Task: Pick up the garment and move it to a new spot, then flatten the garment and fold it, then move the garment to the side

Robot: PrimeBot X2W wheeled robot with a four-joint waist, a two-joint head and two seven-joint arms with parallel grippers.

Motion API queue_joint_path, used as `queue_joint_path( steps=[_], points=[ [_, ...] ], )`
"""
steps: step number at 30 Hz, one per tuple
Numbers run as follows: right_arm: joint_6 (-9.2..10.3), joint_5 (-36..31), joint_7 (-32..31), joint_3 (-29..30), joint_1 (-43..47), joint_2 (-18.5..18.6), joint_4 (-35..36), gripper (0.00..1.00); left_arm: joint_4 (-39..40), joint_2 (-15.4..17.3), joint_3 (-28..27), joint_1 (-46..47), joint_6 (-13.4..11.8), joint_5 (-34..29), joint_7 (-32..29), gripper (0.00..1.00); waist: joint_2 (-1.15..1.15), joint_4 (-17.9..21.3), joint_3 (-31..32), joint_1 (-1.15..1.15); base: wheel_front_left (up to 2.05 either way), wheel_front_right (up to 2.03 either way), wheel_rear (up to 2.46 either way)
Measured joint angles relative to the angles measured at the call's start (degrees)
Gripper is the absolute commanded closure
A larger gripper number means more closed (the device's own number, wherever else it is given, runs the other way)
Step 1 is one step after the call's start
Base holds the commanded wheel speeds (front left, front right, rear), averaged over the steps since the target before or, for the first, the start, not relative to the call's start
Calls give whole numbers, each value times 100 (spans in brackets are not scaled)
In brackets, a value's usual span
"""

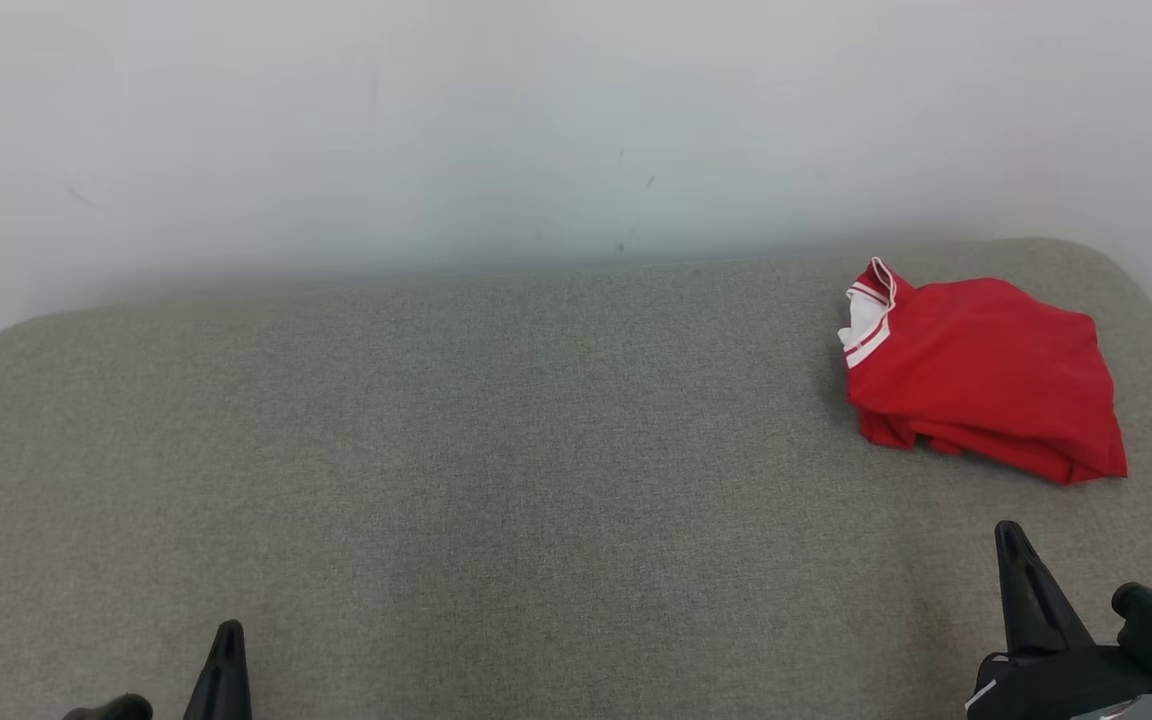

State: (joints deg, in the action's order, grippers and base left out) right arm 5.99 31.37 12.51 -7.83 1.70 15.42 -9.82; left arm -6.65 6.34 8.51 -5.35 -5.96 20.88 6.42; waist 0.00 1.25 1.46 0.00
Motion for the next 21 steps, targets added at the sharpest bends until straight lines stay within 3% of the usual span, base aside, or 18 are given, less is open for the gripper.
queue_joint_path(
  steps=[21],
  points=[
    [-302,1454,-488,377,-119,-307,-167,100,-229,-85,-323,157,294,1758,-350,100,0,-30,-37,0,0,0,0]
  ],
)
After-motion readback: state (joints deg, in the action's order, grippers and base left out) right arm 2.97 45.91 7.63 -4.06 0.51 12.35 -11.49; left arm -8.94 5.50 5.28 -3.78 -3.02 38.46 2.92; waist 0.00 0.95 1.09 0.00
